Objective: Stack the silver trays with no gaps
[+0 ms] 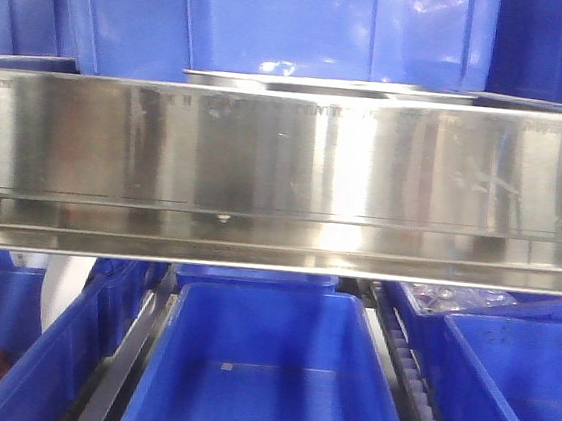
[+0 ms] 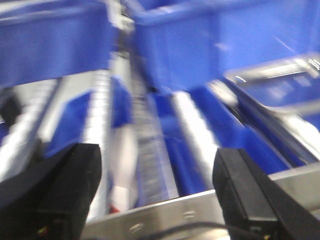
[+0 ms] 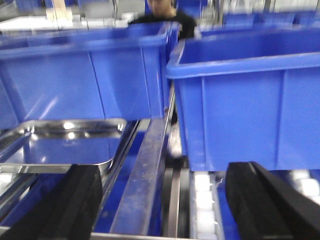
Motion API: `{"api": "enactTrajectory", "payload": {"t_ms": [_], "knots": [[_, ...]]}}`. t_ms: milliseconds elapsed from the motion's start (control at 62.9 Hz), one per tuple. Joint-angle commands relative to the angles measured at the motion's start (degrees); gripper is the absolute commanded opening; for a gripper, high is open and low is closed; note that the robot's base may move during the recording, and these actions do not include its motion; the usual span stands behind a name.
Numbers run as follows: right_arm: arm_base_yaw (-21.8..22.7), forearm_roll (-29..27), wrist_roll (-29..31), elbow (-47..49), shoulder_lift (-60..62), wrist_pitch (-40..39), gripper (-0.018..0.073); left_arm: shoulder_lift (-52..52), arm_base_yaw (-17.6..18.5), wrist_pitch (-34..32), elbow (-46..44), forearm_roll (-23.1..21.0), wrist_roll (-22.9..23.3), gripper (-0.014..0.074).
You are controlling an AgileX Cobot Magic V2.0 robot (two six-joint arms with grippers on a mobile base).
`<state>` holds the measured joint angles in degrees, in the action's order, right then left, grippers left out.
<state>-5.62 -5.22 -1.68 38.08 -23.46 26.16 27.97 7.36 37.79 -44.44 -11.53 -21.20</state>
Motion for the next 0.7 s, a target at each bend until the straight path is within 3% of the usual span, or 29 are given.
{"api": "enactTrajectory", "payload": {"t_ms": [0, 191, 318, 557, 684], "knots": [[-2.70, 0.03, 0.21, 6.16, -5.60, -2.74, 0.0613, 4.34, 5.77, -3.29, -4.51, -2.67, -4.21, 0.0391], [-12.22, 0.03, 2.73, 17.27, -17.93, 1.70, 0.0613, 16.45, 20.56, -3.04, -13.63, -2.67, -4.35, 0.0391], [-15.20, 0.03, 2.67, 25.58, -26.79, 6.95, 0.0613, 27.35, 26.26, -2.20, -23.34, -2.78, 1.56, 0.0391], [-15.20, 0.89, 0.42, 44.15, -46.30, 24.03, 0.0595, 47.98, 26.52, 3.85, -42.93, -2.58, 13.37, 0.0389], [-15.20, 4.26, -2.92, 54.38, -55.76, 32.72, 0.0595, 56.38, 24.51, 11.04, -51.63, 0.42, 24.09, 0.0389]]}}
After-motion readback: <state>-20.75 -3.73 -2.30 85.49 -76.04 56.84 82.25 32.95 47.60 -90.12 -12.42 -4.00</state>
